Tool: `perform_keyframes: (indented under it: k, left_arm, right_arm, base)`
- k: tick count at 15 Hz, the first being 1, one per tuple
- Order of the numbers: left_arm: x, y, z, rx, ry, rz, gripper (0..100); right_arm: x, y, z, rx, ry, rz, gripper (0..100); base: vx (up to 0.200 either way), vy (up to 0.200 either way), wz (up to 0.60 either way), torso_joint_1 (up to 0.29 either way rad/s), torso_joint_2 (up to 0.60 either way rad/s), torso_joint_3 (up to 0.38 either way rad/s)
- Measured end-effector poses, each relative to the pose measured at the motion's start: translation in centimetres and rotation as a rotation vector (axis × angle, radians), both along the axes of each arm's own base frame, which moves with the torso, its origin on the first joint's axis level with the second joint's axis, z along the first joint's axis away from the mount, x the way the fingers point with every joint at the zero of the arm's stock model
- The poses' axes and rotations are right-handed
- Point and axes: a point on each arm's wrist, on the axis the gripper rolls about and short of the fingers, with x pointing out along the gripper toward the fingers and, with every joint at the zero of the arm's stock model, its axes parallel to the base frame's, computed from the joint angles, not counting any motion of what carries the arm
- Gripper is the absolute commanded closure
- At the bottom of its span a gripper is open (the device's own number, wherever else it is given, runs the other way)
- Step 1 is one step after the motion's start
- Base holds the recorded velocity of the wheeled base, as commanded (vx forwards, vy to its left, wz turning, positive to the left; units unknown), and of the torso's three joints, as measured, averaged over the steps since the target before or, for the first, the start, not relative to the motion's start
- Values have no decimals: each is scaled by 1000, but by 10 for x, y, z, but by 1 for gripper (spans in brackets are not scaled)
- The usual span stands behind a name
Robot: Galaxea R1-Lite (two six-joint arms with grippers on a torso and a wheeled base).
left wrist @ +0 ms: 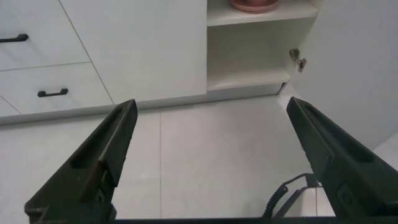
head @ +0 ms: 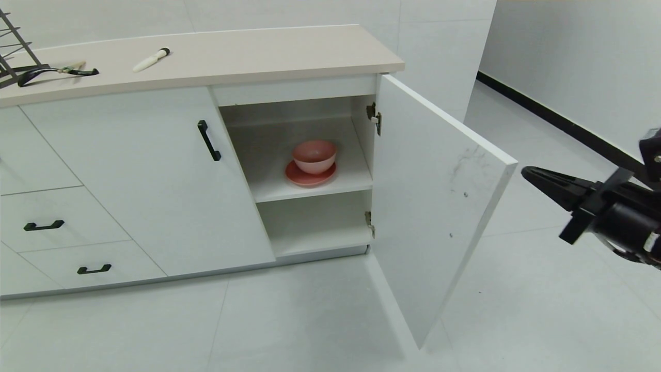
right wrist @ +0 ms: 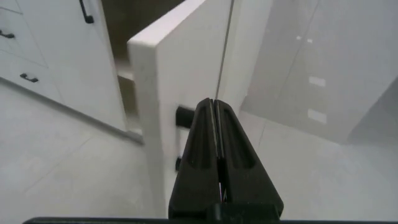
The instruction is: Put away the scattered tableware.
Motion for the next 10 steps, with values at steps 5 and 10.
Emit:
perform_keyframes:
  k: [5,10]
  left_arm:
    - [0,0,0,0,0,0,0]
    - [0,1,0,29,-3,32,0]
  right_arm:
    - [49,13,-14,-27,17,31,100]
    - [64,24,-31,-41,35,75,100]
  base:
    - [0,0,0,0,0,0]
    - [0,0,0,0,0,0]
